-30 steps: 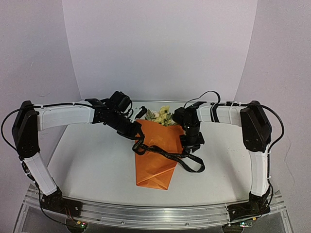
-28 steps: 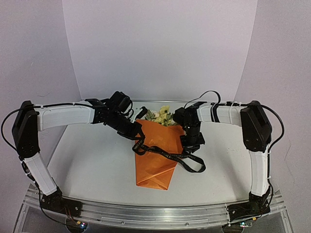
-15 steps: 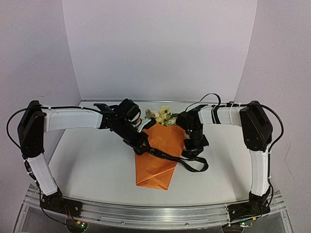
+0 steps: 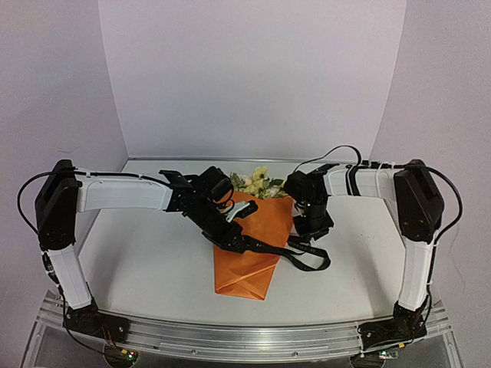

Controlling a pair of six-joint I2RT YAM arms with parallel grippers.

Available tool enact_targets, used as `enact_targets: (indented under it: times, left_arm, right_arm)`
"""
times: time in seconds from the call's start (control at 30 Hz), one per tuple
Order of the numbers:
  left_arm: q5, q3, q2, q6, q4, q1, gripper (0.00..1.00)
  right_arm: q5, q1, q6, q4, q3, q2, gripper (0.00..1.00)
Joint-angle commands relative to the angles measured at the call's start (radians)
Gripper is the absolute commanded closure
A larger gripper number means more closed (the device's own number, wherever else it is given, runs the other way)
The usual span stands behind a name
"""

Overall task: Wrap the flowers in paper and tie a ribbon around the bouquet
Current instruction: Cross the ribbon over the folded bouquet.

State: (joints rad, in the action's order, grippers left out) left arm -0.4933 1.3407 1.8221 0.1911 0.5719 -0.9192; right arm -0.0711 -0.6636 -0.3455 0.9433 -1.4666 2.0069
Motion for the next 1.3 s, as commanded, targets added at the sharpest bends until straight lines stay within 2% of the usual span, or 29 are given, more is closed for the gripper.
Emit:
enact_targets:
  times: [0.0, 0.23, 0.5, 0.63, 0.67, 0.83, 1.0, 1.27]
  left_arm:
    - [0.036, 0.038, -0.004, 0.016, -0.032, 0.002, 1.00]
    - [0.059, 0.040, -0.004, 0.024, -0.037, 0.002, 1.00]
    - [0.079, 0.037, -0.015, 0.025, -0.039, 0.002, 1.00]
    - [0.146, 0.033, -0.033, 0.049, -0.039, 0.003, 0.99]
    - [0.169, 0.023, -0.047, 0.069, -0.048, 0.005, 0.96]
    - [0.277, -0.057, -0.125, 0.206, -0.114, 0.021, 0.71]
    - [0.375, -0.102, -0.157, 0.308, -0.104, 0.023, 0.61]
    - [0.372, -0.062, -0.078, 0.338, -0.083, 0.045, 0.54]
  right_arm:
    - [0.035, -0.043, 0.040, -0.130, 0.023, -0.083, 0.69]
    - [0.129, -0.074, 0.063, -0.208, 0.026, -0.023, 0.68]
    - [0.095, -0.074, 0.069, -0.262, 0.056, 0.013, 0.63]
    - [0.075, -0.074, 0.071, -0.264, 0.071, 0.013, 0.63]
    - [0.073, -0.074, 0.071, -0.264, 0.075, 0.010, 0.62]
    - [0.071, -0.074, 0.072, -0.284, 0.105, -0.018, 0.58]
    - [0.071, -0.074, 0.065, -0.305, 0.130, -0.053, 0.56]
    - [0.044, -0.074, 0.061, -0.320, 0.154, -0.097, 0.54]
